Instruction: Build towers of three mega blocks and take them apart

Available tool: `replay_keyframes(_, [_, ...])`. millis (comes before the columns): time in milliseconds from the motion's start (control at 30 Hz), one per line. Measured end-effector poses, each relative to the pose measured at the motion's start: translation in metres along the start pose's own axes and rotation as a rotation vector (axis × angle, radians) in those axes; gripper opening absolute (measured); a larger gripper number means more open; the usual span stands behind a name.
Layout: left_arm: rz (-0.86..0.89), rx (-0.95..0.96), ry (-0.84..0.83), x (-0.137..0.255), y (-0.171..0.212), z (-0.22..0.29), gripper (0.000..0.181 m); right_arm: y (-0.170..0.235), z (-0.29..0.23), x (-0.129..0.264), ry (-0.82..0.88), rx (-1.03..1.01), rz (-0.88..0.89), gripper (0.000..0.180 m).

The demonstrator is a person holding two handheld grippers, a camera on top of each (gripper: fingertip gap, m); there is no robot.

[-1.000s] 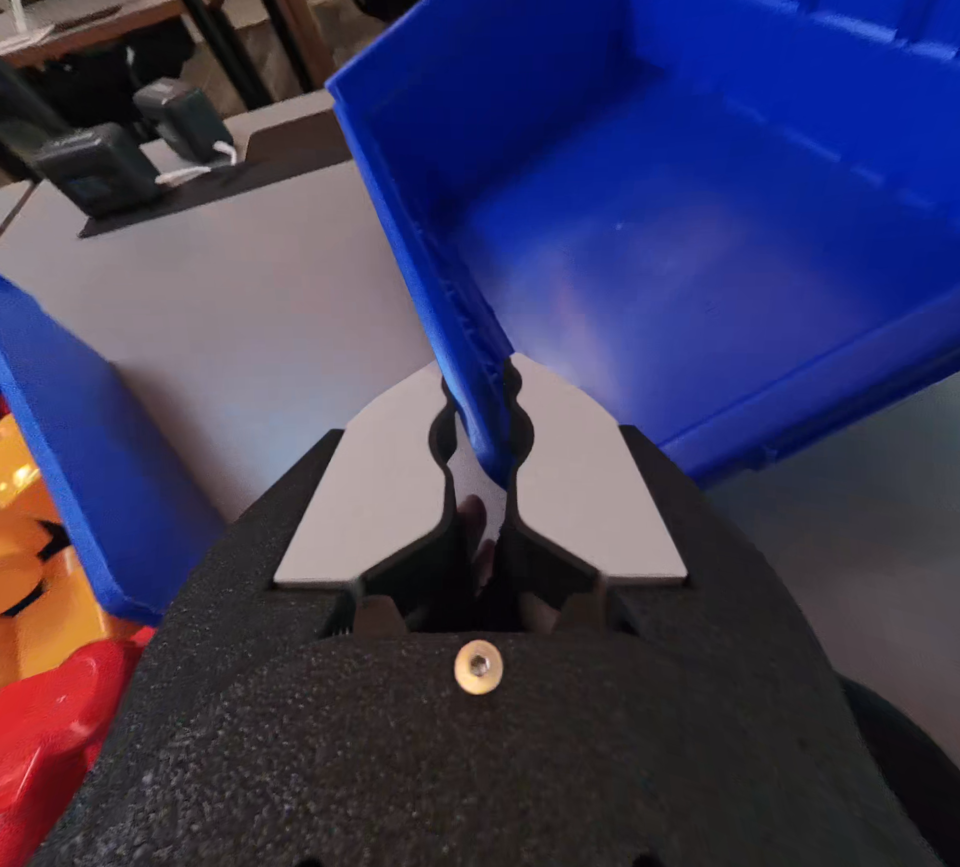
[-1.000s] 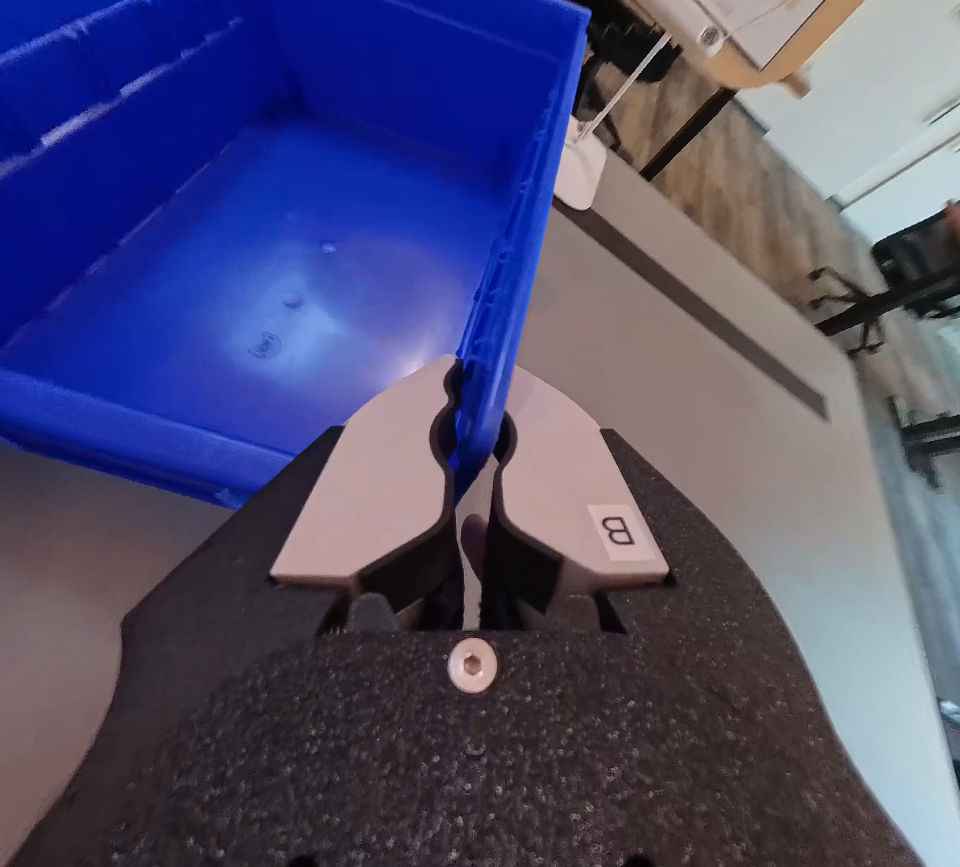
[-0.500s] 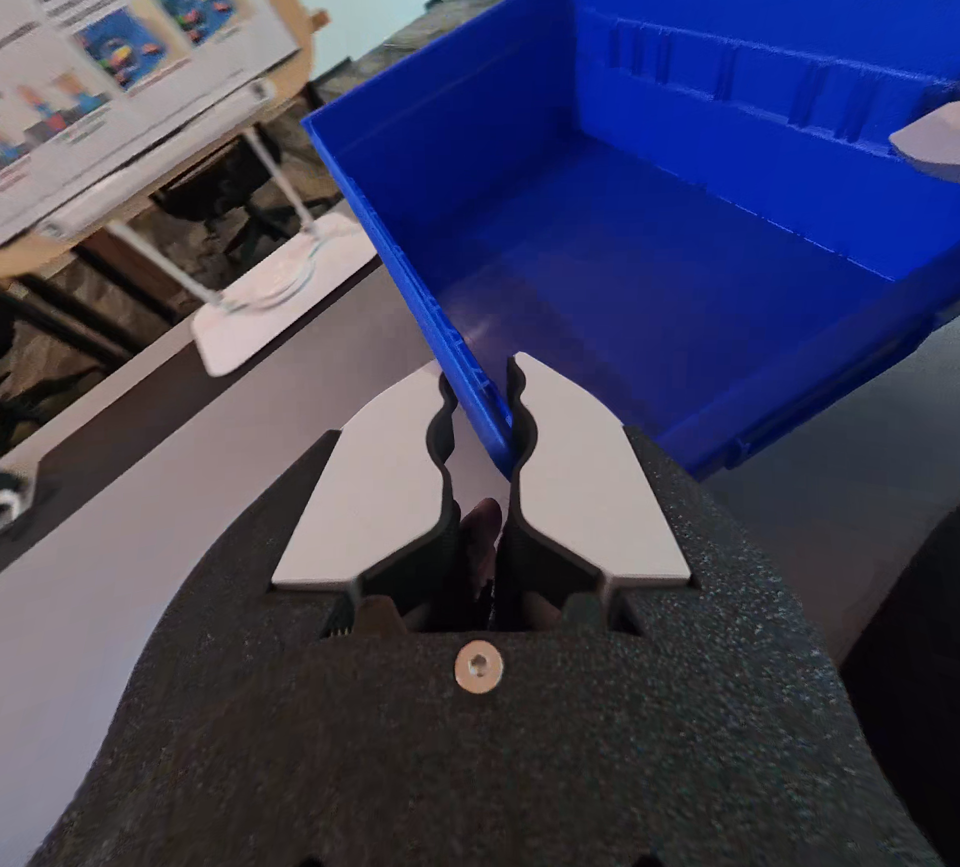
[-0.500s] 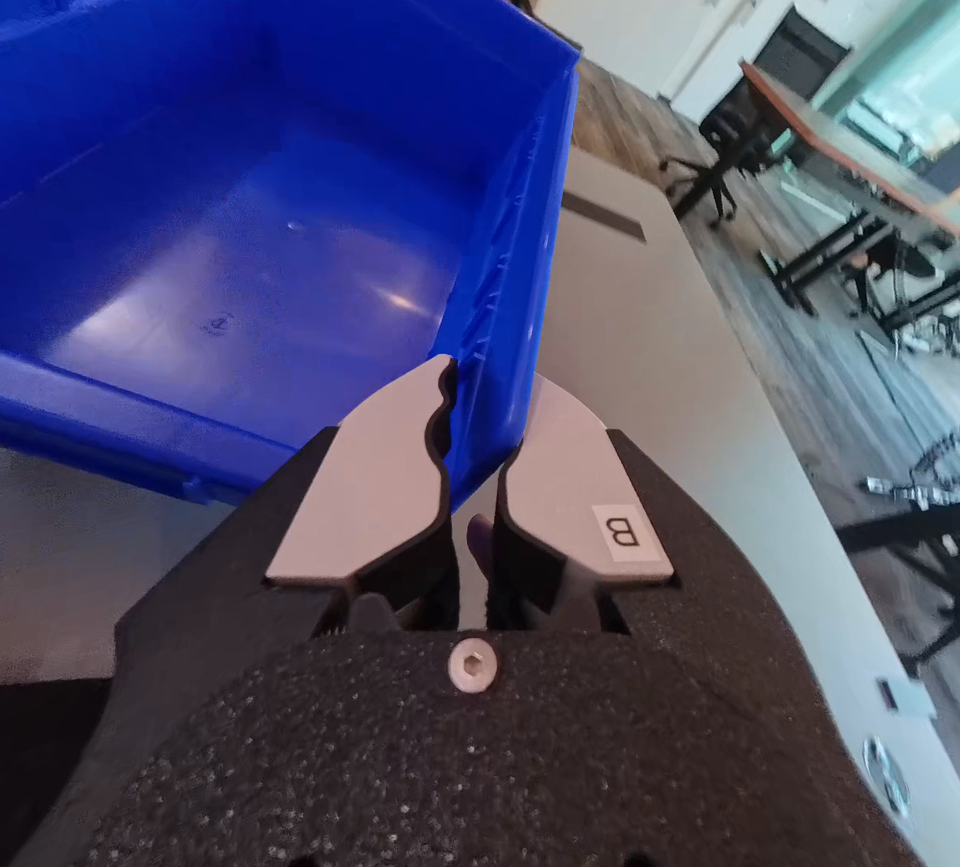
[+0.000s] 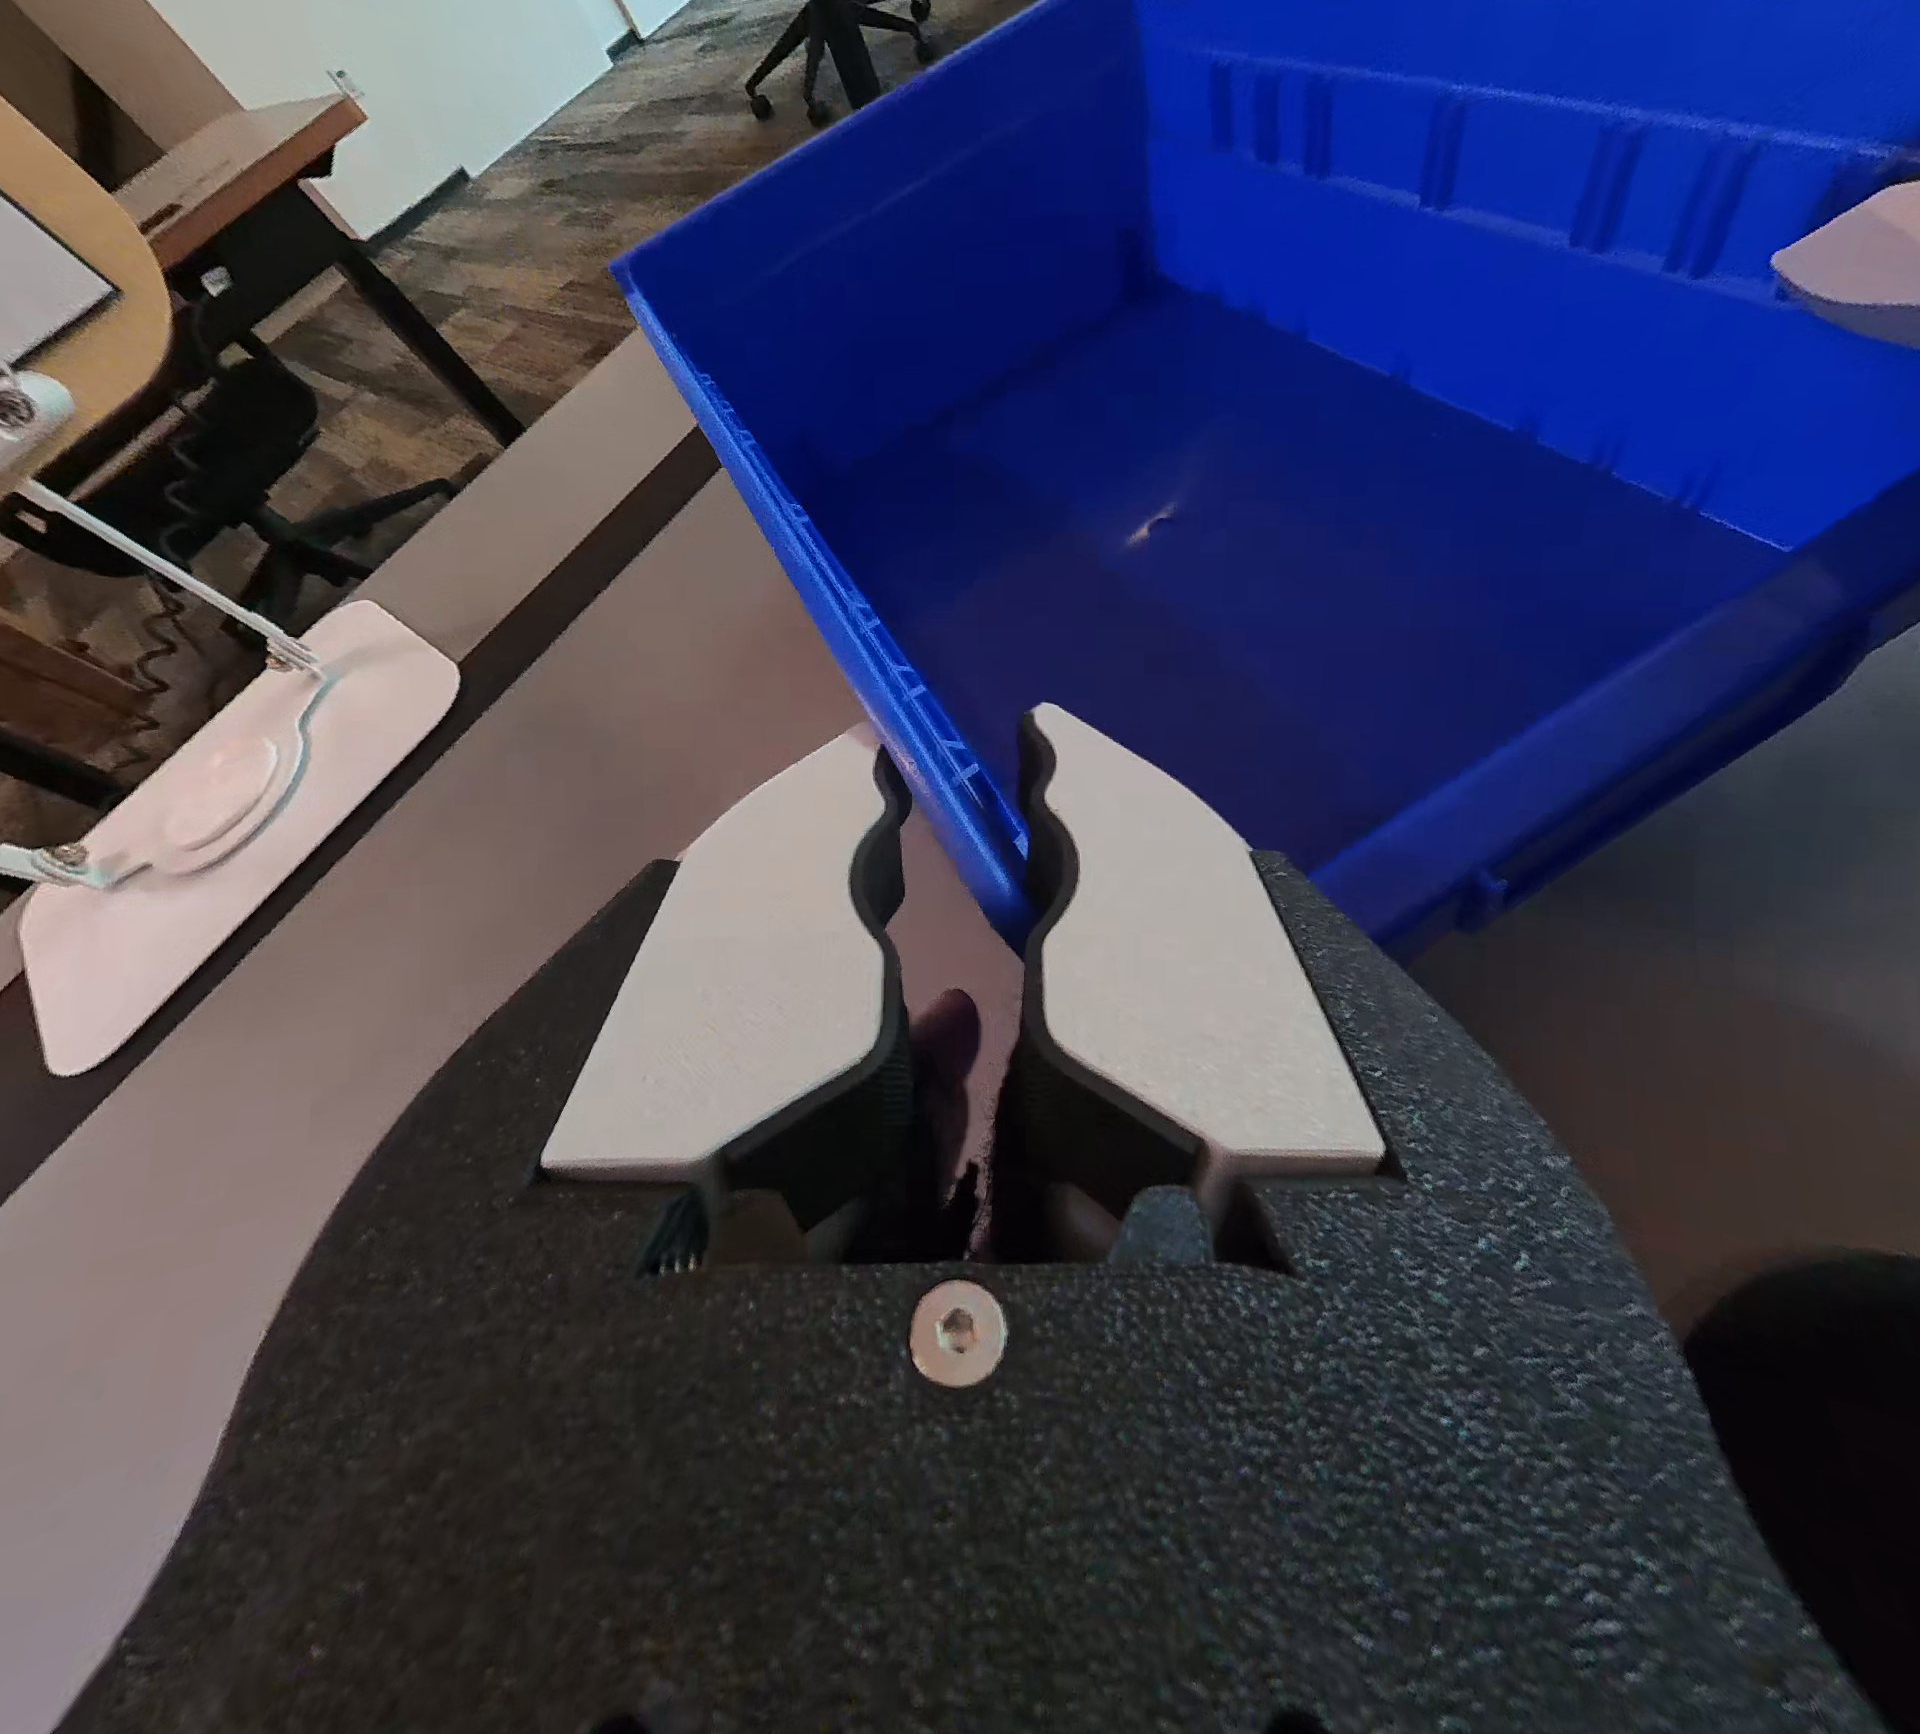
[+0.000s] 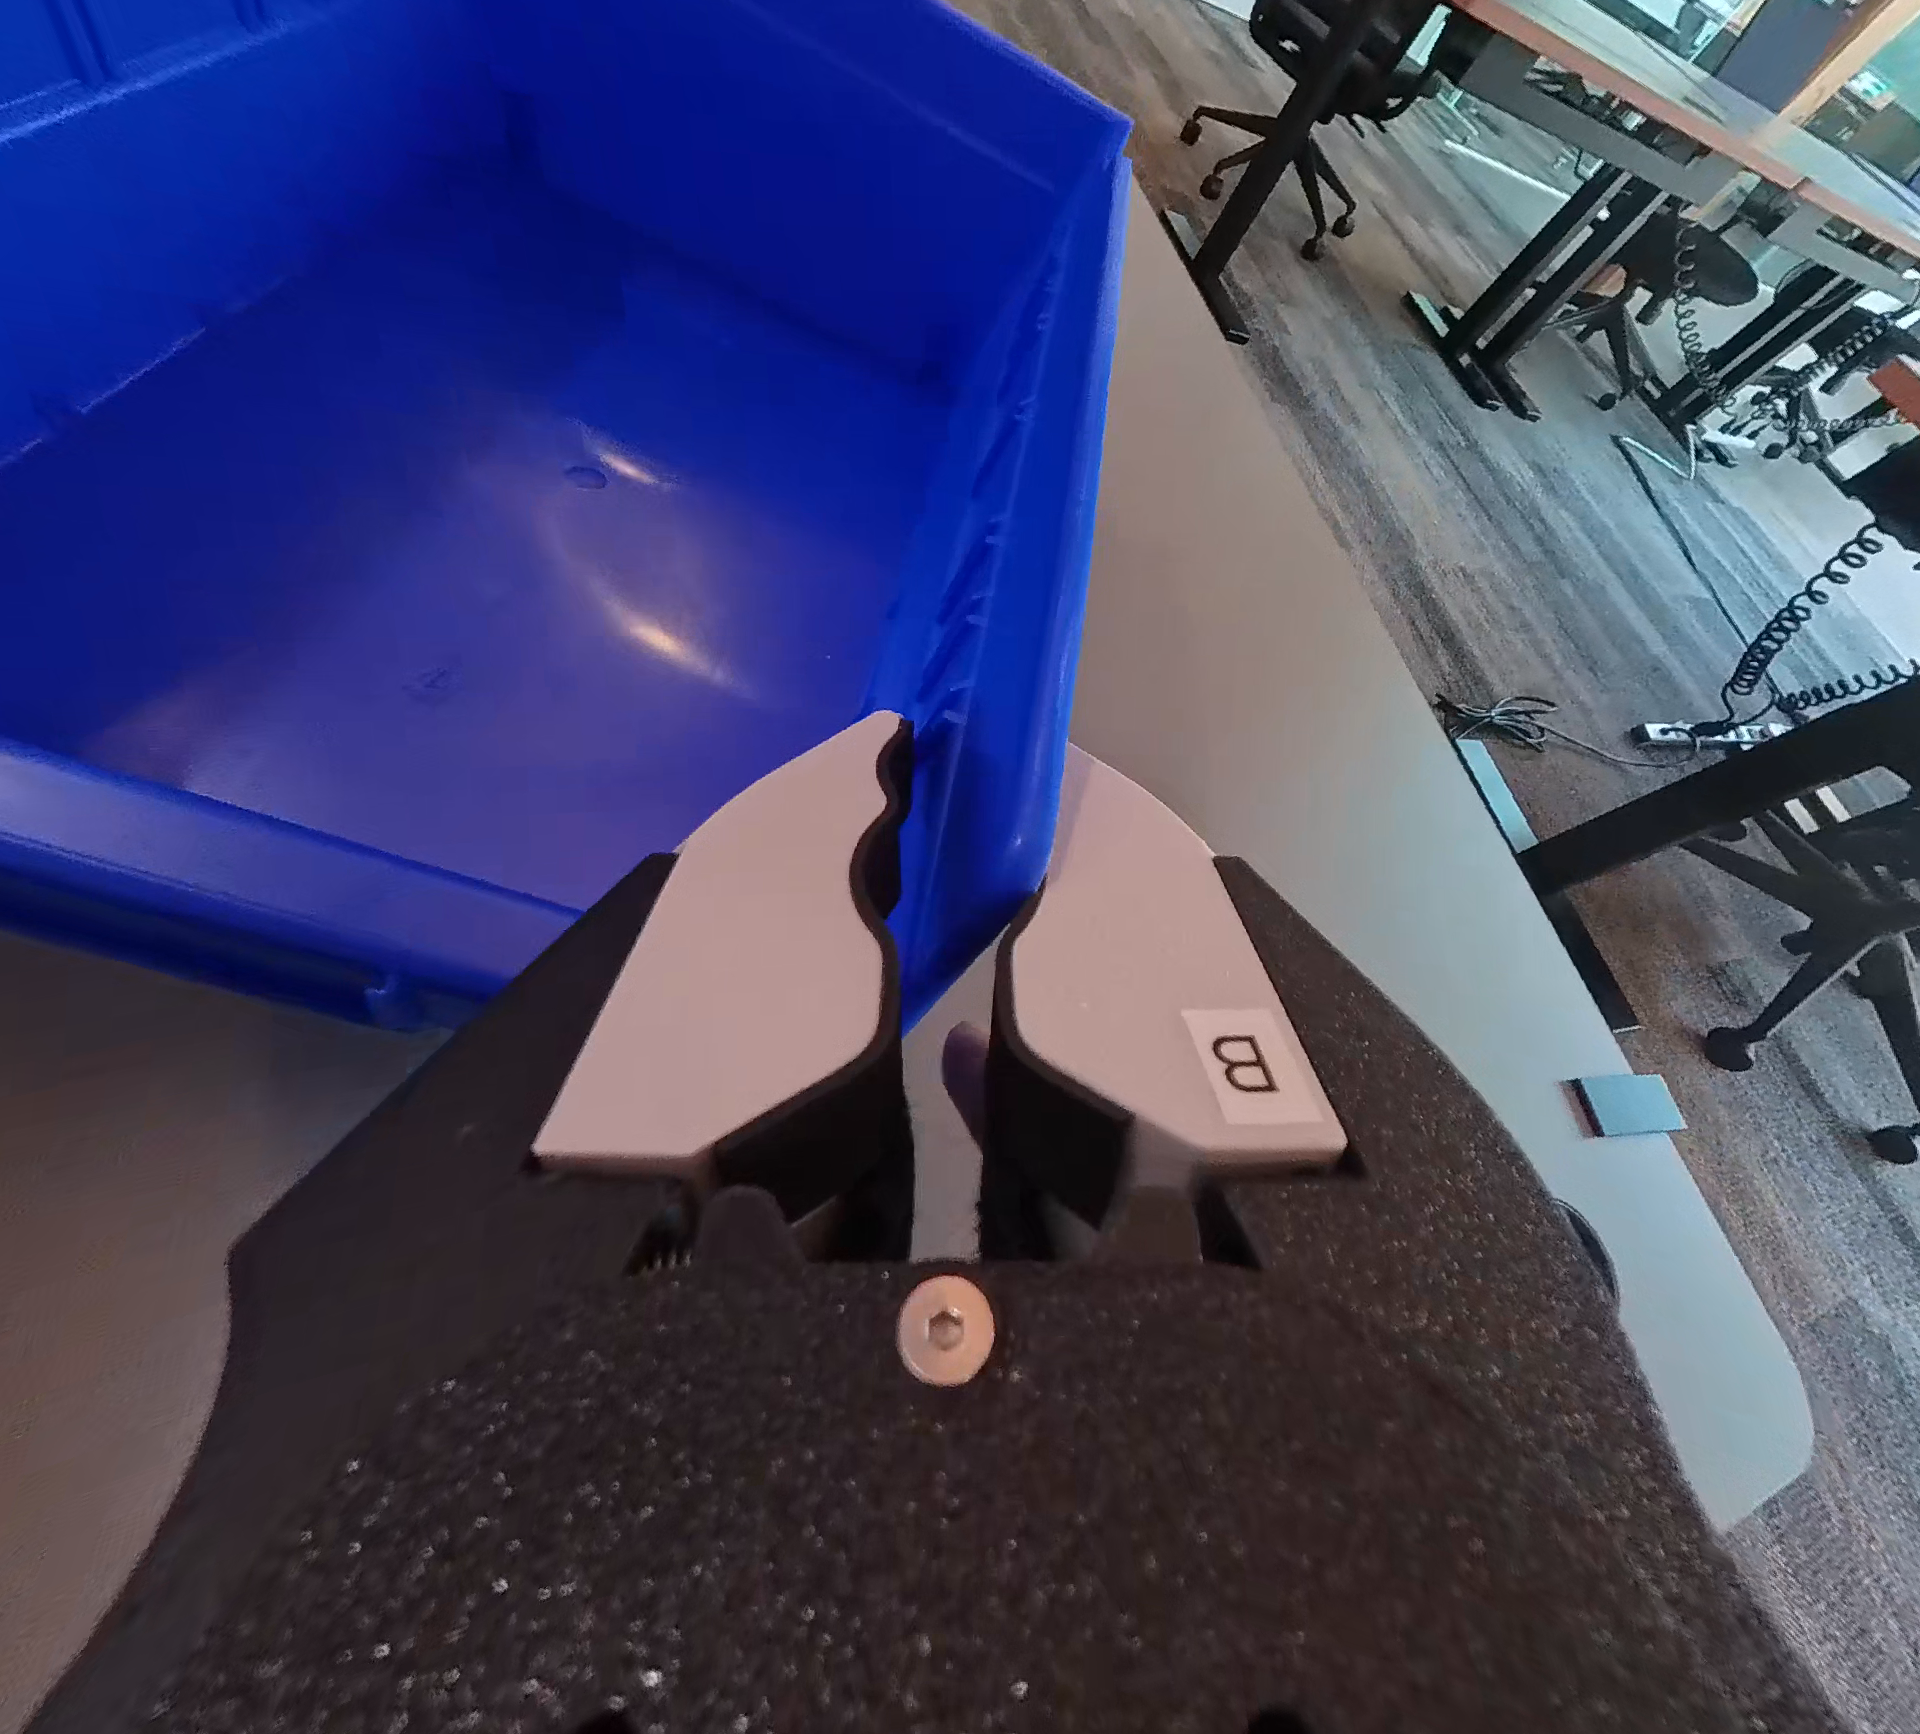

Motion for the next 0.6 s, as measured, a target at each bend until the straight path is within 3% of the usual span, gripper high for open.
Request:
replay_keyframes(67, [-0.011,-0.010,0.006,-0.002,0.006,0.001,0.028,0.002,0.001,-0.002,-0.001,-0.007,0.027,0.015])
replay_keyframes(100, [0.007,-0.034,-0.038,0.000,0.006,-0.004,0.034,0.001,0.003,-0.002,0.012,-0.003,0.066,0.025])
replay_keyframes(167, [0.042,-0.082,-0.118,0.008,0.004,-0.017,0.053,-0.004,0.010,0.001,0.045,0.034,0.157,0.065])
replay_keyframes(333, [0.169,0.052,-0.178,0.048,-0.014,-0.055,0.082,-0.017,0.016,0.014,0.011,-0.011,0.193,0.095])
replay_keyframes(433, [0.341,0.094,-0.234,0.094,-0.038,-0.084,0.097,-0.047,0.014,0.031,-0.021,-0.042,0.309,0.096])
replay_keyframes(600, [0.576,0.065,-0.405,0.193,-0.079,-0.139,0.103,-0.131,-0.014,0.067,-0.214,-0.088,0.546,0.071])
Point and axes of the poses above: each gripper's, where its closed fingertips meet, x back along the fingers, y out of its underside, z = x × y across the jaws, the point moved 5 cm from there along x, back along the fingers
